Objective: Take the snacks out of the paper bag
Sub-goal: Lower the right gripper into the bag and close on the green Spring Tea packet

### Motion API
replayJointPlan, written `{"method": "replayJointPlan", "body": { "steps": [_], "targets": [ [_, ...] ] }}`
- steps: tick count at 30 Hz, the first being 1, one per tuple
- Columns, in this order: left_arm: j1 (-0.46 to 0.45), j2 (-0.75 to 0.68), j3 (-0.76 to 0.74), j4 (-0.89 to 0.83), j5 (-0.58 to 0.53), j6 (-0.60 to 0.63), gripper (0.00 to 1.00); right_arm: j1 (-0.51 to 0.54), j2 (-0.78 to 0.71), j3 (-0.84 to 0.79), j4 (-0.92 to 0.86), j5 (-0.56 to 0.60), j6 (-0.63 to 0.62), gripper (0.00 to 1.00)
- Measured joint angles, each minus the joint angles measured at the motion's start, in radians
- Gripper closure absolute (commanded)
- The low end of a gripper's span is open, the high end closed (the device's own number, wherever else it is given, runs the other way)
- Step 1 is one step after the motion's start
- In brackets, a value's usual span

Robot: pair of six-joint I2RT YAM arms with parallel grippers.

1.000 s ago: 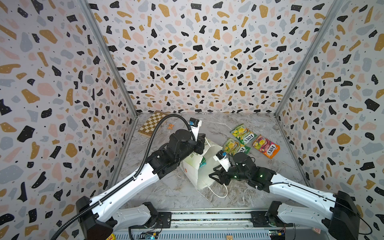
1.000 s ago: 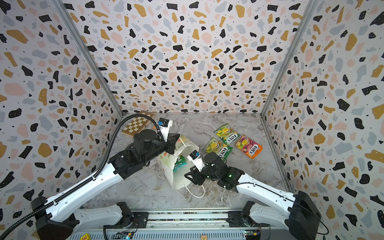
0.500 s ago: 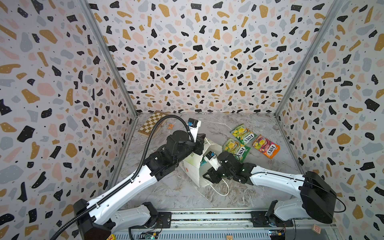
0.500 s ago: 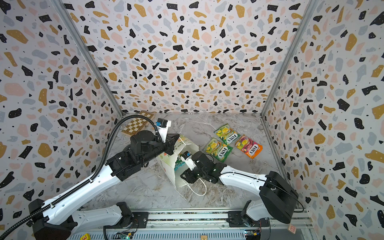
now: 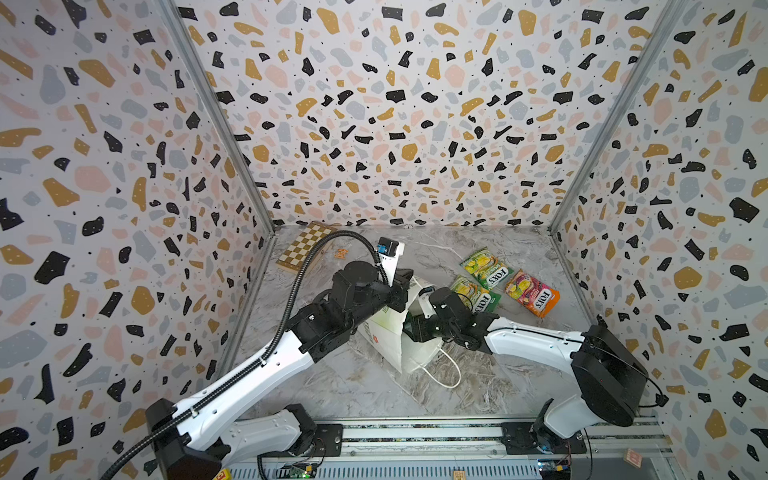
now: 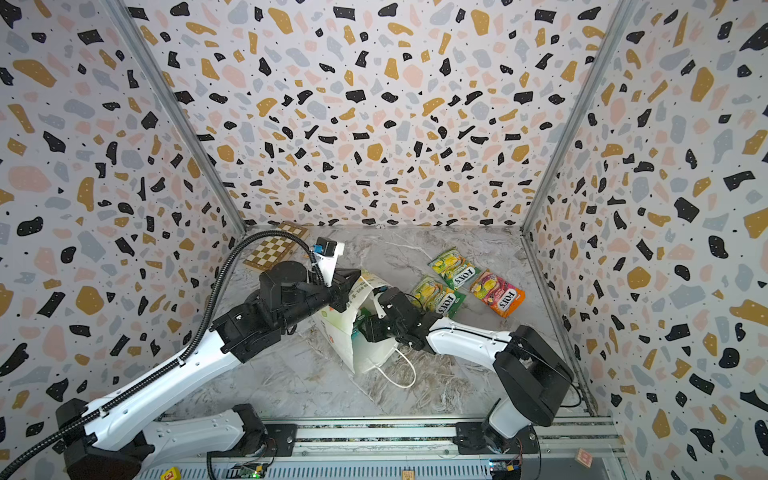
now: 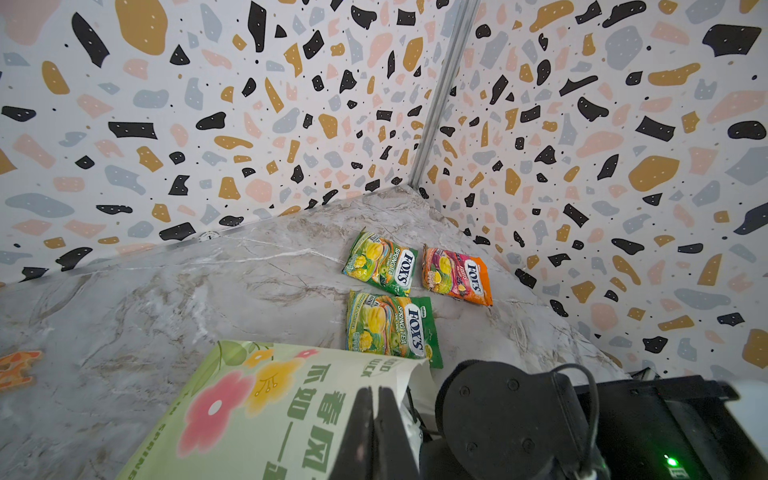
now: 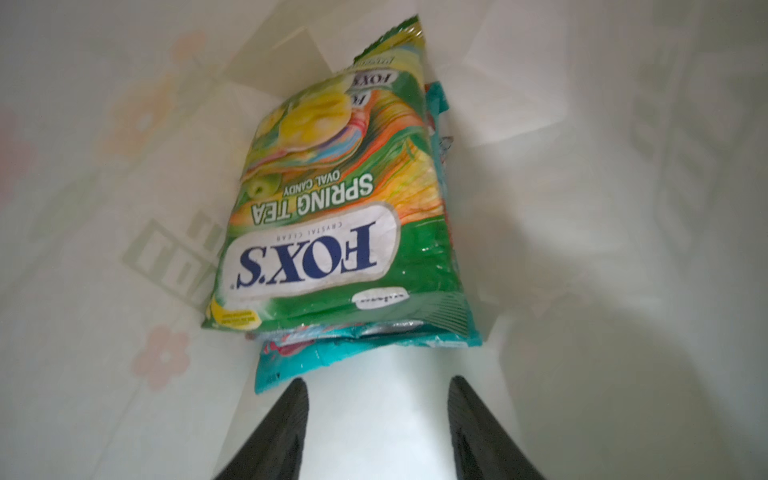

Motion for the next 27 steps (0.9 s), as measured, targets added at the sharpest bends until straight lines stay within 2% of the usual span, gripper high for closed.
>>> {"method": "replayJointPlan", "body": {
  "steps": [11, 27],
  "targets": [
    [0.0, 0.002, 0.0, 0.0, 0.029, 0.01, 1.0, -0.02, 0.064, 0.062, 0.047, 0.027, 0.111, 0.41],
    [0.0, 0.01, 0.0, -0.002, 0.052, 0.019, 1.0, -0.019, 0.14, 0.129, 0.055, 0.127, 0.144, 0.39]
  ]
}}
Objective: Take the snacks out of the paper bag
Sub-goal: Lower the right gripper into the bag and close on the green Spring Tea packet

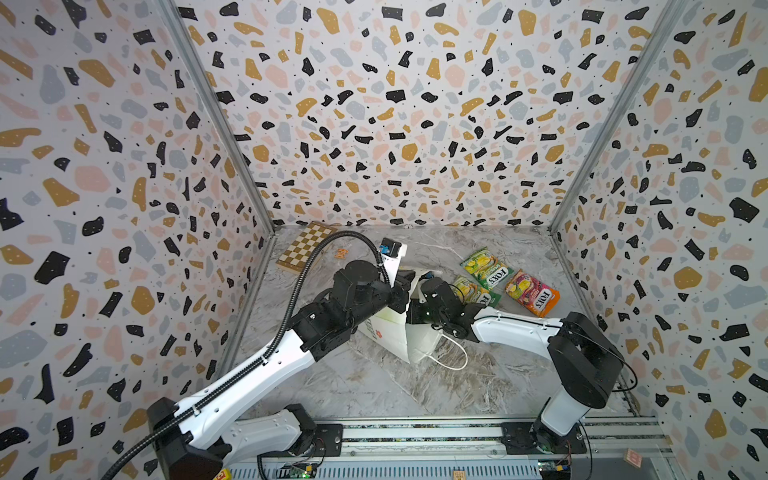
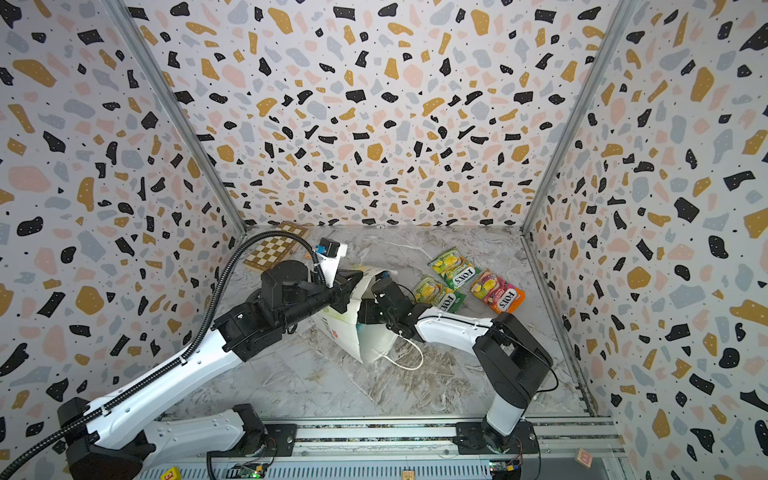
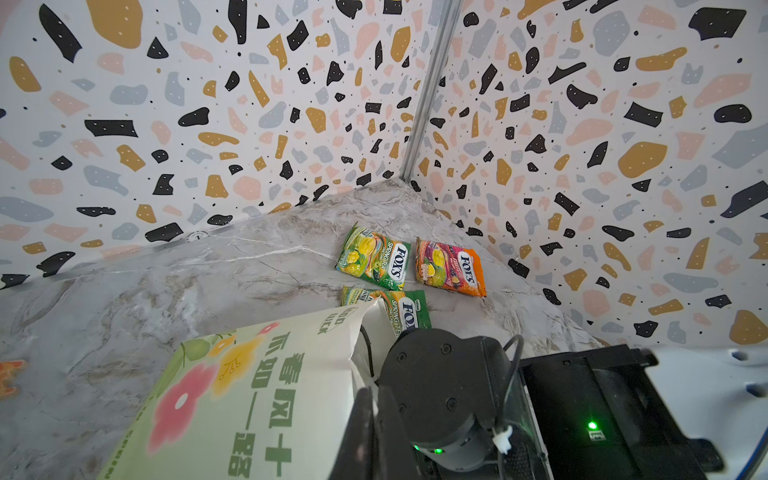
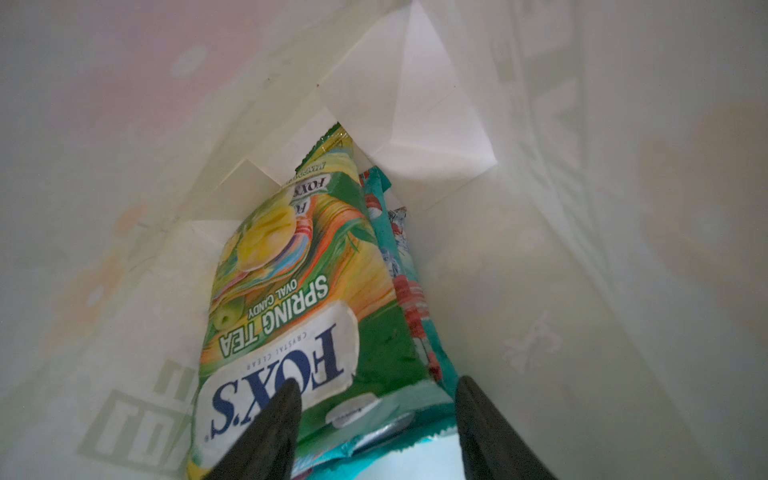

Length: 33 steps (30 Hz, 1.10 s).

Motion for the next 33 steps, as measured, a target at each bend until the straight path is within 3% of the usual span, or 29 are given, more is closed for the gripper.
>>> {"method": "replayJointPlan", "body": {
  "steps": [13, 22, 33],
  "targets": [
    [0.0, 0.001, 0.0, -0.002, 0.003, 0.01, 1.0, 0.0, 0.024, 0.015, 0.024, -0.004, -0.023, 0.49],
    [0.0, 0.001, 0.0, -0.002, 0.003, 0.012, 1.0, 0.016, 0.024, 0.021, 0.018, 0.023, -0.087, 0.63],
    [0.0, 0.001, 0.0, -0.002, 0.003, 0.014, 1.0, 0.031, 0.024, 0.062, -0.014, 0.063, -0.162, 0.97]
  ]
}}
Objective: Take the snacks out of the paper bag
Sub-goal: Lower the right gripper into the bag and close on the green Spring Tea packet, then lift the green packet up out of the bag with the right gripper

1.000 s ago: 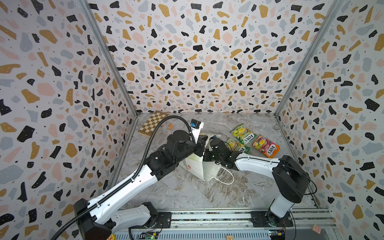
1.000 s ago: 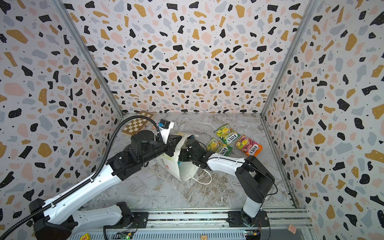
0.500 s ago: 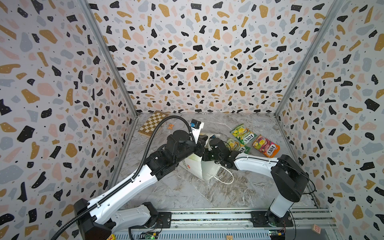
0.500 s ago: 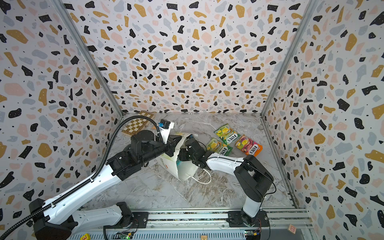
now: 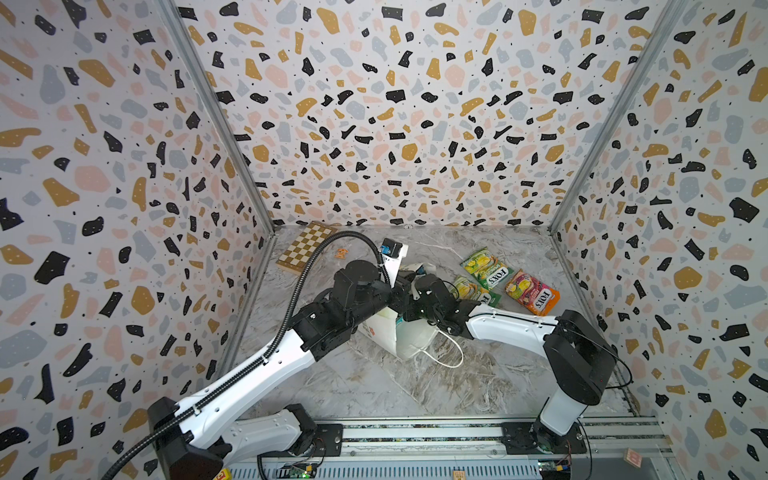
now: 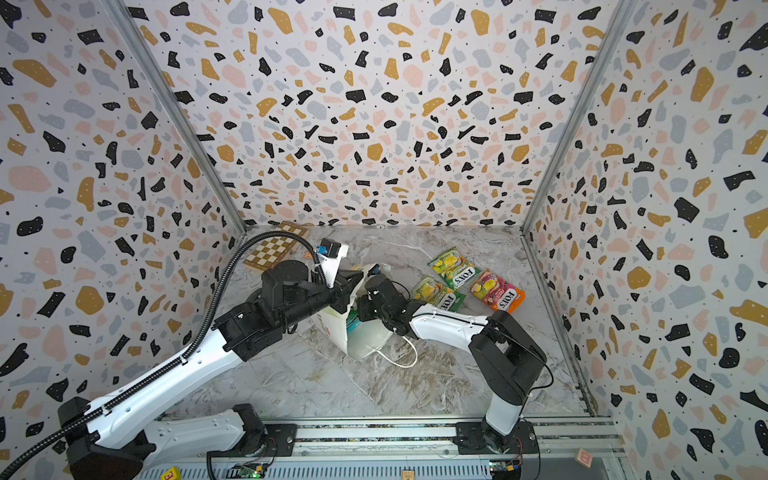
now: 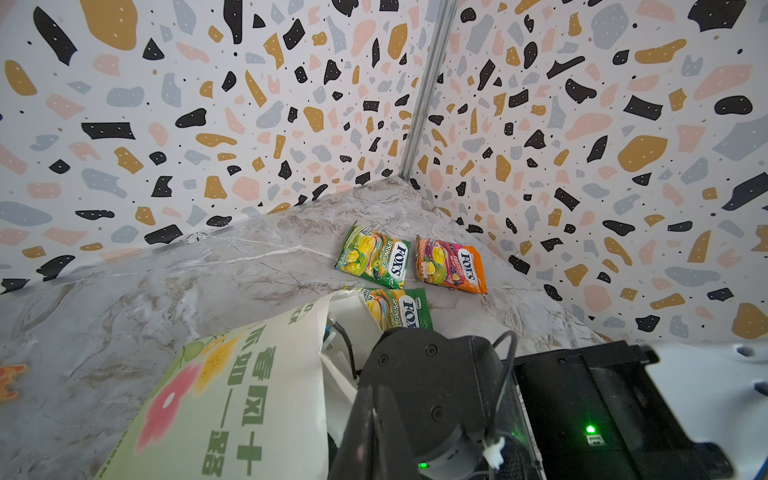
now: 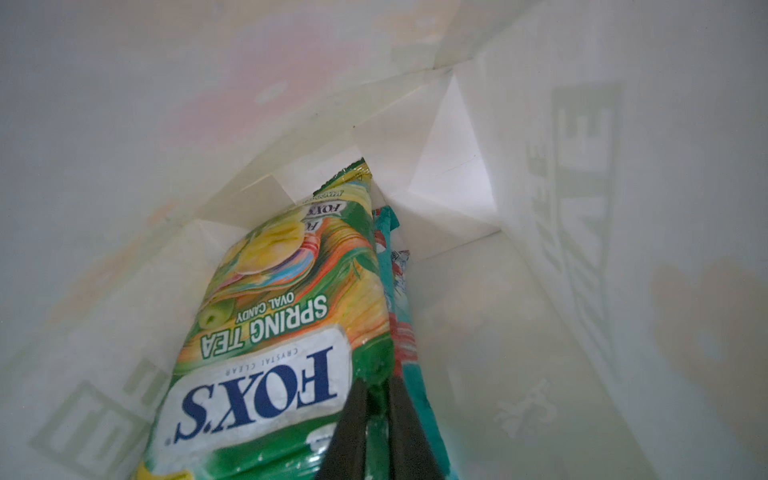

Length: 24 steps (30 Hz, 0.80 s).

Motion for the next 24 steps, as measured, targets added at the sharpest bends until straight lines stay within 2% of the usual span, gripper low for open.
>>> {"method": "replayJointPlan", "body": {
  "steps": [1, 11, 24],
  "targets": [
    [0.0, 0.0, 0.0, 0.0, 0.0, 0.0, 1.0, 0.0, -0.001, 0.0, -0.002, 0.0, -0.004, 1.0],
    [0.0, 0.0, 0.0, 0.0, -0.005, 0.0, 1.0, 0.002, -0.058, 0.0, -0.034, -0.016, -0.031, 1.0],
    [0.0, 0.0, 0.0, -0.004, -0.102, -0.005, 1.0, -0.018, -0.216, -0.064, -0.109, -0.091, -0.039, 1.0]
  ]
}}
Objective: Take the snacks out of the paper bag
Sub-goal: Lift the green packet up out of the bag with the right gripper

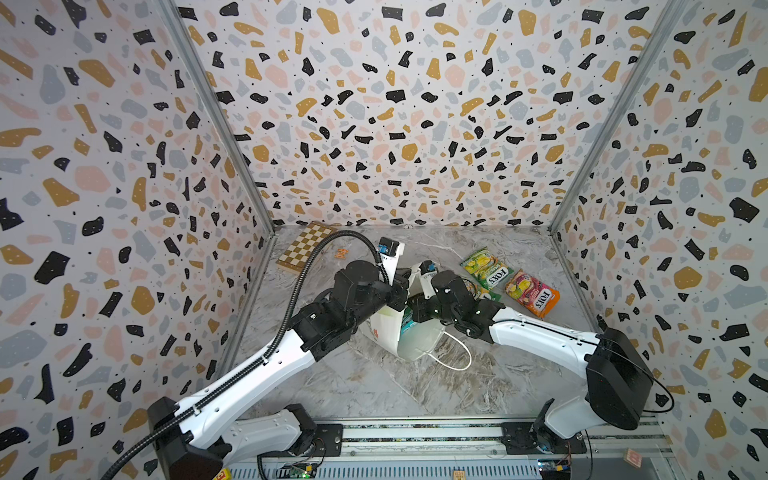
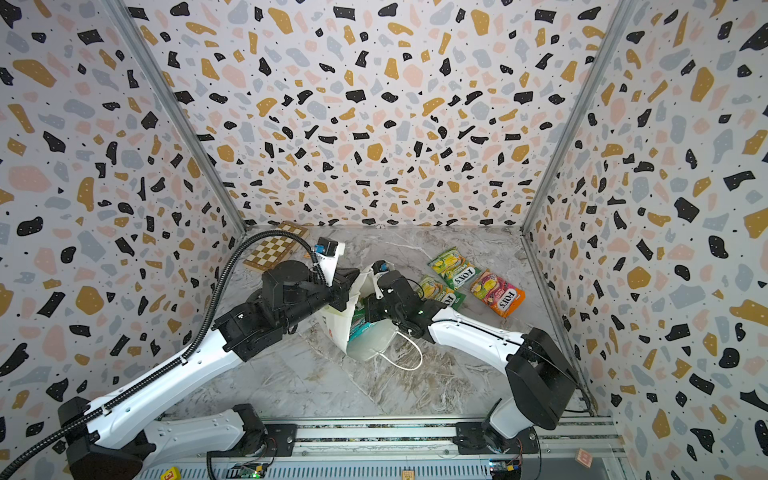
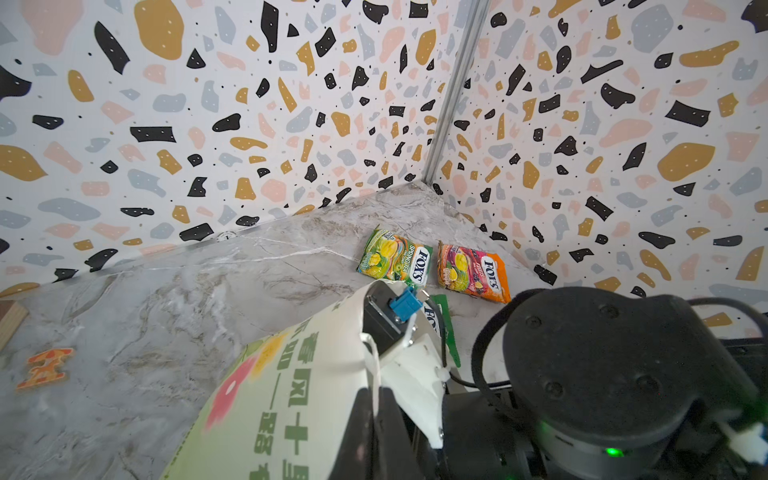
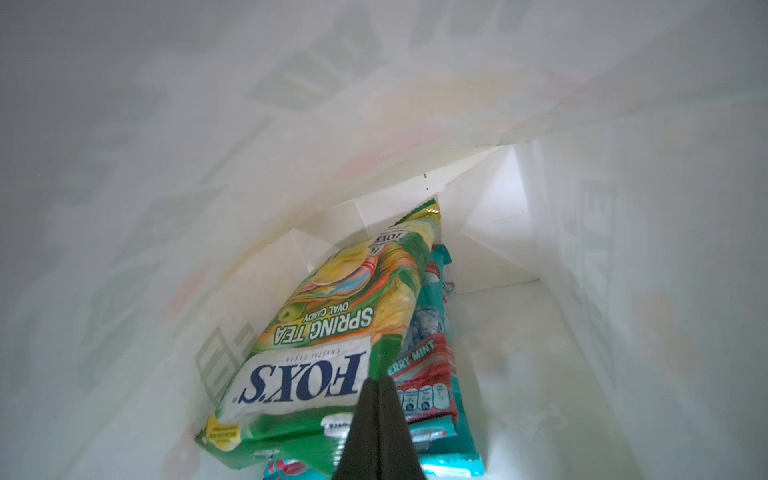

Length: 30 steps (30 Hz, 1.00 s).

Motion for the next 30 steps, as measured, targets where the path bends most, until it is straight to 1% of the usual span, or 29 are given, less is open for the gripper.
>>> {"method": "replayJointPlan", "body": {
  "steps": [7, 11, 15, 18, 23, 30],
  "targets": [
    [0.0, 0.012, 0.0, 0.0, -0.034, -0.013, 1.0, -0.032, -0.108, -0.103, 0.011, -0.072, 0.001, 1.0],
    [0.0, 0.024, 0.0, -0.011, -0.068, -0.026, 1.0, -0.045, -0.168, -0.11, 0.013, -0.116, 0.0, 1.0],
    [0.0, 0.026, 0.0, -0.023, -0.127, -0.044, 1.0, -0.055, -0.227, -0.109, 0.032, -0.154, 0.0, 1.0],
    [0.0, 0.033, 0.0, -0.028, -0.169, -0.053, 1.0, -0.066, -0.253, -0.091, 0.039, -0.184, -0.005, 1.0],
    [0.0, 0.053, 0.008, -0.039, -0.229, -0.06, 1.0, -0.108, -0.251, -0.033, 0.037, -0.22, -0.015, 1.0],
    [0.0, 0.072, 0.042, -0.068, -0.312, -0.064, 1.0, -0.163, -0.197, 0.091, 0.027, -0.288, -0.031, 1.0]
  ]
}}
